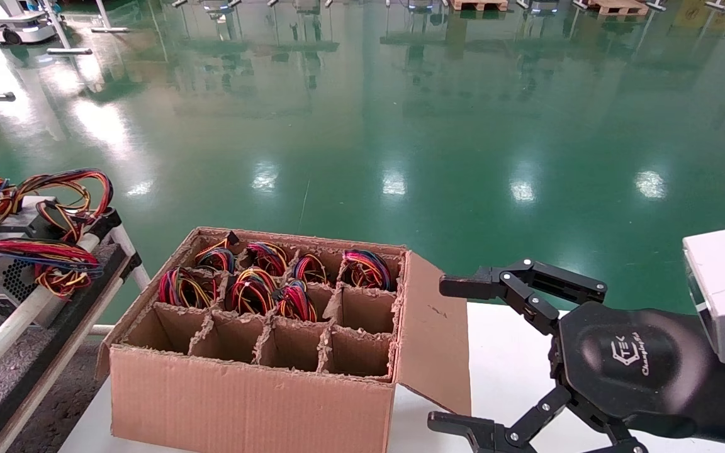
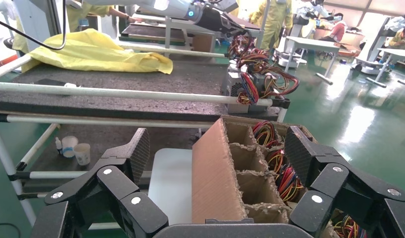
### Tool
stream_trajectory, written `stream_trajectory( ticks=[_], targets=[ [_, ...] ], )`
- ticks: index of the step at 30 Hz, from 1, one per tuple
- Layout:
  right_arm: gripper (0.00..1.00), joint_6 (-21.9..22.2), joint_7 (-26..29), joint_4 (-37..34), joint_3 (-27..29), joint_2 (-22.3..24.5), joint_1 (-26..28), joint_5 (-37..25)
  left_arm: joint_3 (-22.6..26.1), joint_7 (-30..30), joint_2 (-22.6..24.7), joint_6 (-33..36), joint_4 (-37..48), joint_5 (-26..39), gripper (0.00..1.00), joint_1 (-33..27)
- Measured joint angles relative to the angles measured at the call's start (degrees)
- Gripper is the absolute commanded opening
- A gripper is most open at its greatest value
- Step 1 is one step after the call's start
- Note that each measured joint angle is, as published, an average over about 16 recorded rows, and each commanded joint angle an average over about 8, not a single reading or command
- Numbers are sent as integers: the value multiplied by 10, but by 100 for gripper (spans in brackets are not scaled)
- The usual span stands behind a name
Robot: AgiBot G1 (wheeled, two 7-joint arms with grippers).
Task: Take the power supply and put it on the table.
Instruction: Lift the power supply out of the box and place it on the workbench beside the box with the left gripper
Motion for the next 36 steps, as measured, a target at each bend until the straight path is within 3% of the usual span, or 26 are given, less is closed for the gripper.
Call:
stream_trajectory(
  ticks=[4, 11, 13, 36],
  targets=[
    [100, 0, 0, 0, 0, 0, 0, 0, 0, -1, 0, 1, 1, 0, 3, 2],
    [100, 0, 0, 0, 0, 0, 0, 0, 1, -2, -1, 1, 3, 1, 87, 4],
    [100, 0, 0, 0, 0, 0, 0, 0, 1, -2, -1, 1, 3, 1, 100, 4],
    [100, 0, 0, 0, 0, 0, 0, 0, 0, -2, 0, -1, 0, 0, 100, 1]
  ],
)
